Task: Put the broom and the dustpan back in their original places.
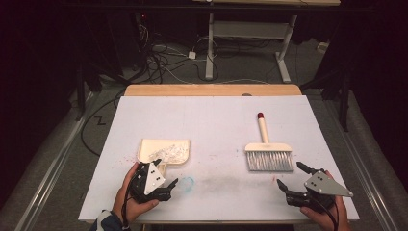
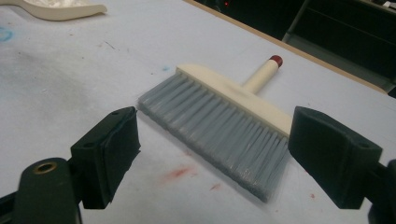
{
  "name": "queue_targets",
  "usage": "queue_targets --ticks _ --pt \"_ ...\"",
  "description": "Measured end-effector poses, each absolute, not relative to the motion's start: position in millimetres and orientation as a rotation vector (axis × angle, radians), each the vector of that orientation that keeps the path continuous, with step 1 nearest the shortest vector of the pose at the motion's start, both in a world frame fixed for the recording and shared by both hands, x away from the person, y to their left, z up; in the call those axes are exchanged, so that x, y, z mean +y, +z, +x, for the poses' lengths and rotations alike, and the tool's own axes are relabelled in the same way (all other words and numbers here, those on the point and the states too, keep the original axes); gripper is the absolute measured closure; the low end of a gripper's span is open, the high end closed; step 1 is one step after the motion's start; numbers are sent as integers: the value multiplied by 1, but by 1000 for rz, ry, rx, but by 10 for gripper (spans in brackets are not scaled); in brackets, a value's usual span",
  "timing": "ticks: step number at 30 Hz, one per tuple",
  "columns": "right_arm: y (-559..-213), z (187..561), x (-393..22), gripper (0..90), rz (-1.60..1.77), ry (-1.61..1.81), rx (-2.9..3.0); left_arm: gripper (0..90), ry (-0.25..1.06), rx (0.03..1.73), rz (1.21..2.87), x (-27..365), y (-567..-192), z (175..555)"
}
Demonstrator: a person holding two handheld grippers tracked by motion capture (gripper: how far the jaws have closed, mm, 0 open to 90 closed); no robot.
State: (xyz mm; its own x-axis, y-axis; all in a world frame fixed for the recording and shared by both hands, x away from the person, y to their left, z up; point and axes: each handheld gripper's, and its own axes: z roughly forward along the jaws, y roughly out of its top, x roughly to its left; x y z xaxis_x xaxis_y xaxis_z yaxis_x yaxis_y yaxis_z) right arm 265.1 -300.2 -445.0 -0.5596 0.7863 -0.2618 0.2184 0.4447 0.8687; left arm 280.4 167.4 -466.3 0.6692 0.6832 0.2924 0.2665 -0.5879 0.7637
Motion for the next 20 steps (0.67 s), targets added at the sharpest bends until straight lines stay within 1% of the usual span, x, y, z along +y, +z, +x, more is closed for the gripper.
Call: queue_targets --ticks 20 --pt "-444 268 -301 166 823 1091 2029 173 747 725 2199 164 -468 283"
